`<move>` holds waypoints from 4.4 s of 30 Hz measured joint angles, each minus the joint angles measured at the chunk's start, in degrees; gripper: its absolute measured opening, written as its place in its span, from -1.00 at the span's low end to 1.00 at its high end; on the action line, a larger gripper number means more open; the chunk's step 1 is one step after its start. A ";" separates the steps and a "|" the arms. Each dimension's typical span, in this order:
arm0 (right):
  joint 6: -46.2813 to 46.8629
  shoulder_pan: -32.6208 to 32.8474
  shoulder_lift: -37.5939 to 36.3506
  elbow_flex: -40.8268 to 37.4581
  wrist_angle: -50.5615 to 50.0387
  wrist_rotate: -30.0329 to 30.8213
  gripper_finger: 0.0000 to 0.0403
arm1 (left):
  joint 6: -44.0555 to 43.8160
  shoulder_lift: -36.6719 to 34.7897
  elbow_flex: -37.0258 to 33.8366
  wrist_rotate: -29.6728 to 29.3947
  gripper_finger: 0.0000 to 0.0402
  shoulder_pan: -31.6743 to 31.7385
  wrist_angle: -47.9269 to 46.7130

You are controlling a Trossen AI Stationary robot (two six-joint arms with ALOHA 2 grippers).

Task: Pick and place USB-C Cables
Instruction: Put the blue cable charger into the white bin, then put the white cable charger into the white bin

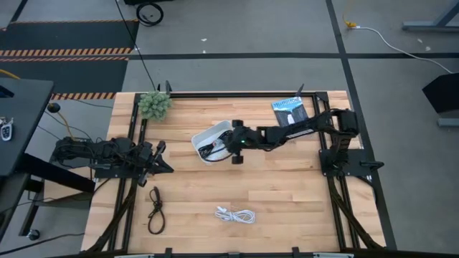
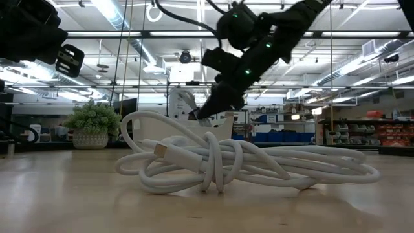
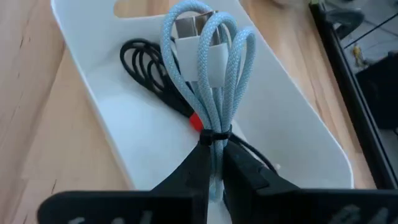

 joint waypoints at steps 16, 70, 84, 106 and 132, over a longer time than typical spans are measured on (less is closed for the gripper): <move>1.05 3.28 0.49 10.08 -17.74 -1.88 -0.34 | 0.00 0.76 0.04 -0.02 -0.88 -0.01 -0.06; 25.82 33.39 13.10 10.43 -12.30 0.41 0.11 | 0.00 2.62 0.00 -0.01 -0.88 0.01 0.48; 16.82 29.41 9.83 10.34 -19.49 3.25 -0.61 | 0.00 2.62 0.00 -0.01 -0.88 0.01 0.46; -25.78 9.48 -1.00 9.21 -11.93 -2.11 -0.60 | -0.01 2.62 0.00 -0.03 -0.88 0.01 0.46; -29.28 -6.33 -1.02 9.23 -10.53 -22.71 -0.39 | -0.01 2.62 0.00 -0.01 -0.88 0.00 0.46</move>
